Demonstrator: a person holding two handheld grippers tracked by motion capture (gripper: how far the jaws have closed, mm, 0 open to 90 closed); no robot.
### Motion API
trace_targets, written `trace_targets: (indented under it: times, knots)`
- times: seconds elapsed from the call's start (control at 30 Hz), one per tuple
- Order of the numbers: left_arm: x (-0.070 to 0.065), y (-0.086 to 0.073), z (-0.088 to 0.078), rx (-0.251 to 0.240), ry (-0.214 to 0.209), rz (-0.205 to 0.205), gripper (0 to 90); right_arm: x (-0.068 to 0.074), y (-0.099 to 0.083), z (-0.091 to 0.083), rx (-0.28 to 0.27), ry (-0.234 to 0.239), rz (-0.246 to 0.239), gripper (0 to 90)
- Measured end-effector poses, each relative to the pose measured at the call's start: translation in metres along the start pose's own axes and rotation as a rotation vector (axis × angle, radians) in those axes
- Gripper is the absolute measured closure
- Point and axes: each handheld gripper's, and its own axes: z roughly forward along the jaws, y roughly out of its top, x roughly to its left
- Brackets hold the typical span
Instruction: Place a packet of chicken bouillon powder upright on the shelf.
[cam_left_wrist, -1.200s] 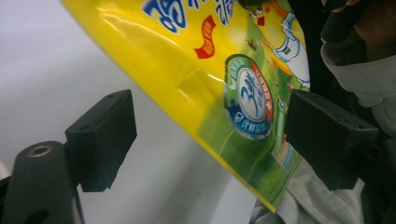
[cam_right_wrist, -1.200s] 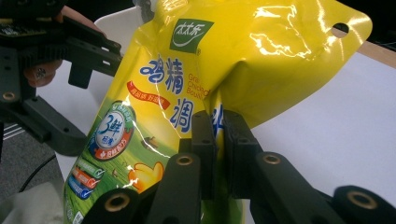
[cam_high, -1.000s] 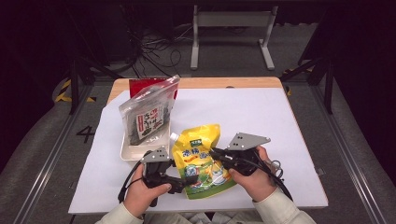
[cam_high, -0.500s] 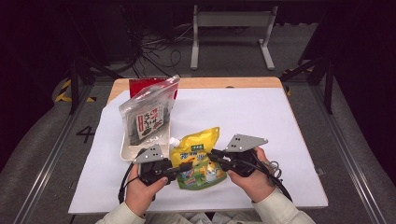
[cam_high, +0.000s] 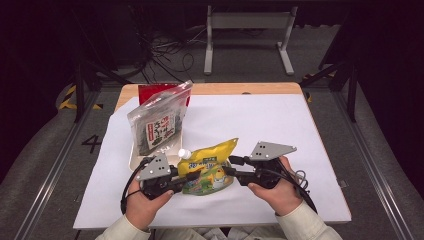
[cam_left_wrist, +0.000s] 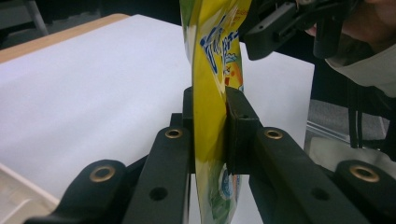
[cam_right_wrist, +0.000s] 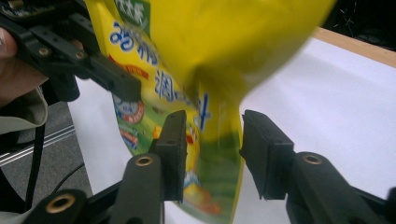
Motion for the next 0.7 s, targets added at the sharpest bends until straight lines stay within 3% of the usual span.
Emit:
trace_targets:
  times: [0.2,0.27,0.7]
  knots:
    - [0.003,0.006,-0.012,0.000,-0.008,0.022,81.0,-0.004,0.000,-0.007,-0.002,-0.015,0.009,54.6]
    - [0.005,0.008,-0.017,0.002,-0.004,0.042,81.0,-0.006,-0.001,-0.010,0.000,-0.019,0.015,53.8]
    - [0.013,0.018,-0.044,-0.028,0.031,0.066,81.0,-0.025,-0.010,-0.030,0.017,-0.067,0.058,51.5]
